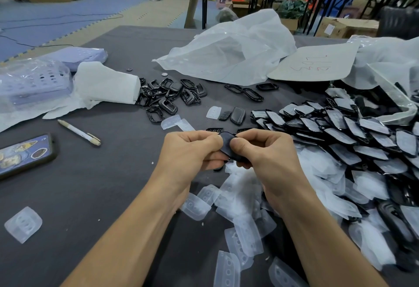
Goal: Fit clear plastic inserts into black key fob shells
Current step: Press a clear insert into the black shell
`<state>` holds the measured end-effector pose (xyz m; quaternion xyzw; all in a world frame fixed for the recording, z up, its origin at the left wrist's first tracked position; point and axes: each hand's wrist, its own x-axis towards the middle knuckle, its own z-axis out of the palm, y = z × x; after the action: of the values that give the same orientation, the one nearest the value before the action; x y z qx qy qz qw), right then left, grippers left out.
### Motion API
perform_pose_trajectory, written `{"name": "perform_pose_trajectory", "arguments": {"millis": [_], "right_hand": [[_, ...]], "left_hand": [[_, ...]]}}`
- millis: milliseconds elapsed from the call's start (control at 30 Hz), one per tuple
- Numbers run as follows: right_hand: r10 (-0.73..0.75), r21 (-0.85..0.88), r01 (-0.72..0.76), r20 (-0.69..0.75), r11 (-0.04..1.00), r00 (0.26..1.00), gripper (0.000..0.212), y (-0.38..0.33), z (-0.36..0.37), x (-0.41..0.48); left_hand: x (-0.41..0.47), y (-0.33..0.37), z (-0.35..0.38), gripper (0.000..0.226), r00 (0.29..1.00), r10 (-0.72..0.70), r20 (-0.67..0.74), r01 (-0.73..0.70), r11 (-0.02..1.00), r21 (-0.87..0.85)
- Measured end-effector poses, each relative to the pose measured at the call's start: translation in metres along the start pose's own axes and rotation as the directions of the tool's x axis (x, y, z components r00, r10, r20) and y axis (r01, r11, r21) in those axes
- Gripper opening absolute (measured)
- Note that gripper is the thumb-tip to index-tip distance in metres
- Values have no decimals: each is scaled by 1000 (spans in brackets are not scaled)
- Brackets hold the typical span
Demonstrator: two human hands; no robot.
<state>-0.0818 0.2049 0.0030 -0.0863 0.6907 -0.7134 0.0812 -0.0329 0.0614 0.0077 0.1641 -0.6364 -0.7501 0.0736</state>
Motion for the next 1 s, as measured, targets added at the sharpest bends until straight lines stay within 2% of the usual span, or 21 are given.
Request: {"name": "perform_pose_trajectory", "arguments": {"millis": [133,333,433,600,1000], "right_hand": [[4,0,-4,30,1000,1000,17,-1,1,0],[10,-2,-10,31,1000,999,14,0,1,1],[-7,-37,8,13,999,1000,19,1,0,2],[-24,-100,24,-3,995,1000,20,2,-1,3],[6,-98,4,93,995,996,30,-1,-3,1]], "left_hand": [[2,-2,-1,28,999,6,-53,-5,1000,19],[3,-4,0,23,994,13,-107,-15,1000,-25],[3,-3,-2,24,999,-18,-40,17,1000,-27],[4,0,-7,38,996,-70,63,70,998,11],[8,-7,-9,16,996,-79,47,80,997,-19]]}}
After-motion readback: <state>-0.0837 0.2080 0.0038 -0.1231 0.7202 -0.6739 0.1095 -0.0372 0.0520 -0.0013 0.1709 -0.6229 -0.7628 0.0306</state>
